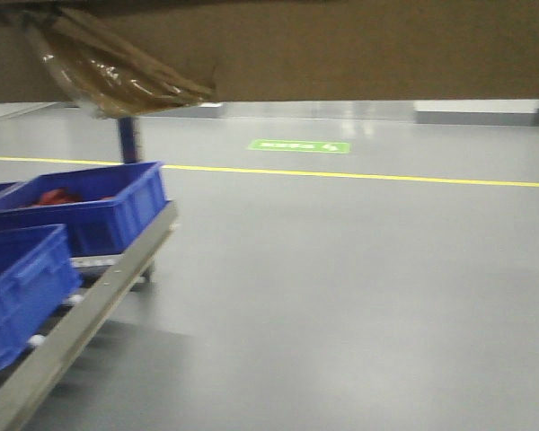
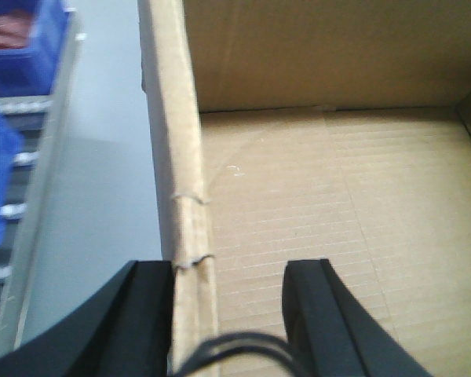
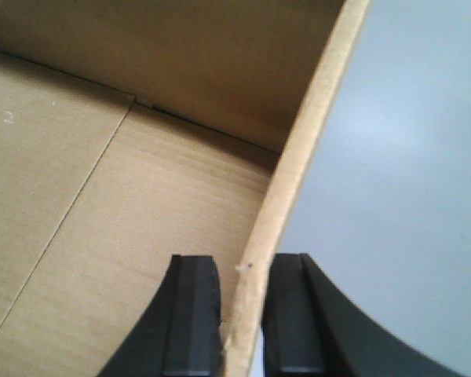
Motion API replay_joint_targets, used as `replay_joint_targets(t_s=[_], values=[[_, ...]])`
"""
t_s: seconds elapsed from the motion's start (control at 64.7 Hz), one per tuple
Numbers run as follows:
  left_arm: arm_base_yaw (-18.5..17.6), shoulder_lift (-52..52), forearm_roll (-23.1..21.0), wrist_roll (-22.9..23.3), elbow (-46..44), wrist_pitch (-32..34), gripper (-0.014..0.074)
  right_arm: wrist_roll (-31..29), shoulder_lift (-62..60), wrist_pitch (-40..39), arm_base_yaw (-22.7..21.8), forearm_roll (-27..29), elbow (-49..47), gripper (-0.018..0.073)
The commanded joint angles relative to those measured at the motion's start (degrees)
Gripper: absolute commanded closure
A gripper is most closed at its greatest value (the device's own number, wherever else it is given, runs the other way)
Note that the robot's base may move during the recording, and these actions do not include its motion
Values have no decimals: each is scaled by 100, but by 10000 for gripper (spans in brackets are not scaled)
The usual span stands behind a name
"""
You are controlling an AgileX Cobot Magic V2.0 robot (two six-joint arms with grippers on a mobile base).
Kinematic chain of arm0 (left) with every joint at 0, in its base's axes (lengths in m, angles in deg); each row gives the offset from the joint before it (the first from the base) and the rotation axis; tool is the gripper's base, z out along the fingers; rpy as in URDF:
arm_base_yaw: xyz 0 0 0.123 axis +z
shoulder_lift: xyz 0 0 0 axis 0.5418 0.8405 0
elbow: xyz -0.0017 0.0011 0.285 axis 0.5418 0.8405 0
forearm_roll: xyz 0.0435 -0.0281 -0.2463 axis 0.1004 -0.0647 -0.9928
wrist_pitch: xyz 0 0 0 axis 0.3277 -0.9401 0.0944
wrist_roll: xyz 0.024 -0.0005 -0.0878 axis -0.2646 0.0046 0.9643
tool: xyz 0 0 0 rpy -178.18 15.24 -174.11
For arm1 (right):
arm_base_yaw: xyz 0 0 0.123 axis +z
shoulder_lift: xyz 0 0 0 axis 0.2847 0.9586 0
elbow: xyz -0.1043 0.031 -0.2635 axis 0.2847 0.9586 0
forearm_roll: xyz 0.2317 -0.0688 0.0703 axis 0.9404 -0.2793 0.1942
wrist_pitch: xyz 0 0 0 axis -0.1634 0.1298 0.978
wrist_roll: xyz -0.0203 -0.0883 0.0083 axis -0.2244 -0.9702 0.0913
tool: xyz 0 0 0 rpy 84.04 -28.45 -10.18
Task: Grab carton from right shelf to conveyor
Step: 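Hold the carton with both grippers while the base turns away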
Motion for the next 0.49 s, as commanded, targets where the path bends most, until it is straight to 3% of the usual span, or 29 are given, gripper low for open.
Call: replay_joint_targets(t_s=[0.0, 0.479], values=[[-98, -45, -464, -158, -29, 621, 613, -157, -29, -424, 37, 436, -10, 628], [-98, -45, -464, -158, -29, 621, 613, -157, -29, -424, 37, 436, -10, 628]])
